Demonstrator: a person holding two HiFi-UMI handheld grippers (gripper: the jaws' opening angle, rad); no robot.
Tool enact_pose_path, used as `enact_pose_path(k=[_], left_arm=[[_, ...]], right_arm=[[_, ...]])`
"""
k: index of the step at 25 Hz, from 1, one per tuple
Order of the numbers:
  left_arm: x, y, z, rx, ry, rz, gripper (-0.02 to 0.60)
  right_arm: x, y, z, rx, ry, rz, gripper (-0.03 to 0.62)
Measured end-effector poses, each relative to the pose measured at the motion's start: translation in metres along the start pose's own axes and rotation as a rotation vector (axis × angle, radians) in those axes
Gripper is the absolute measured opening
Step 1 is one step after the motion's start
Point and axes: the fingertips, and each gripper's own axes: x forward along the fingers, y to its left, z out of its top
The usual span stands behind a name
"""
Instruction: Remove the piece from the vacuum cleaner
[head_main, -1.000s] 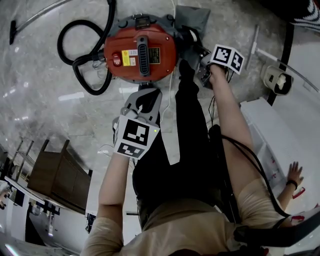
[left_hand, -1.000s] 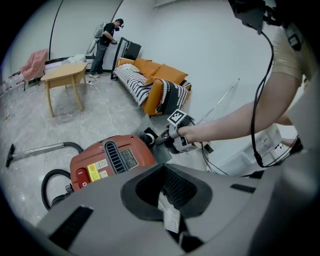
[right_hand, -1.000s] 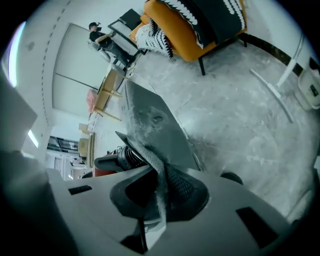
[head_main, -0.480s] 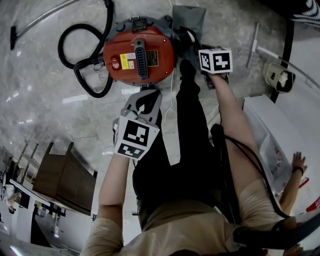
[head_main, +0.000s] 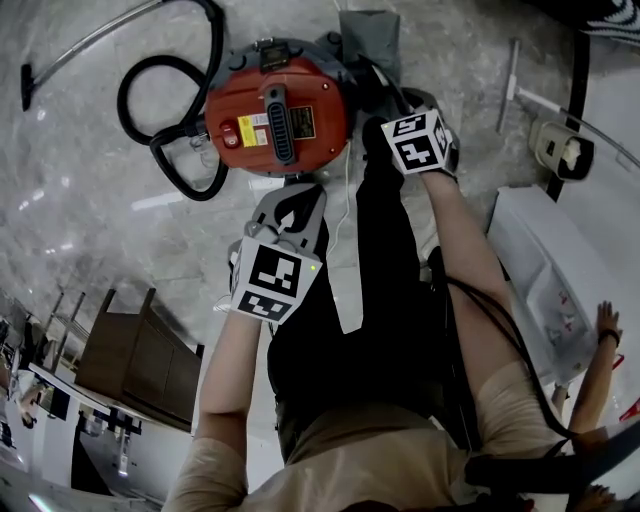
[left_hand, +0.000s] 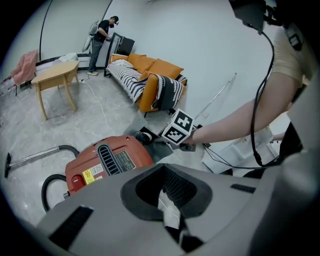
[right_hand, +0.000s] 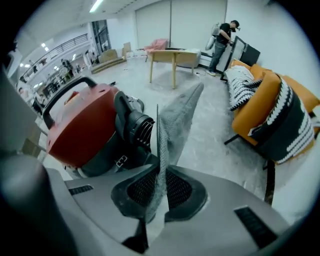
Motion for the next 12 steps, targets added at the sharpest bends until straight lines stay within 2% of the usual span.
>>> enact_pose_path(k=[1, 4, 7, 9, 12], left_arm=[[-0.0001, 0.0006, -0.0004, 0.000, 0.002, -0.001, 0.003], [0.0007, 0.0017, -0.0013, 0.002, 0.004, -0.002, 0.003], [0.0021, 0.0007, -0.0018, 0.003, 0.002, -0.006, 0.003], [0.0026, -0.0004, -0.0022, 0.002, 0.000, -0.010, 0.003], [0.0021, 0.0006, -0.0029, -0.002, -0.003, -0.011, 0.003]], right_arm=[[0.0003, -0.0015, -0.0003, 0.091, -0.014, 0.014, 0.027], [-0.0010, -0.0071, 0.0031, 0.482, -0.055, 0.089, 0.028], [-0.0016, -0.0076, 0.0048, 0.709, -0.079, 0.134, 0.026], [-0.0010, -0.0072, 0.0035, 0.769, -0.081, 0.157, 0.028], [-0.0002, -0.0068, 0.0037, 0.671, -0.061, 0.149, 0.026]])
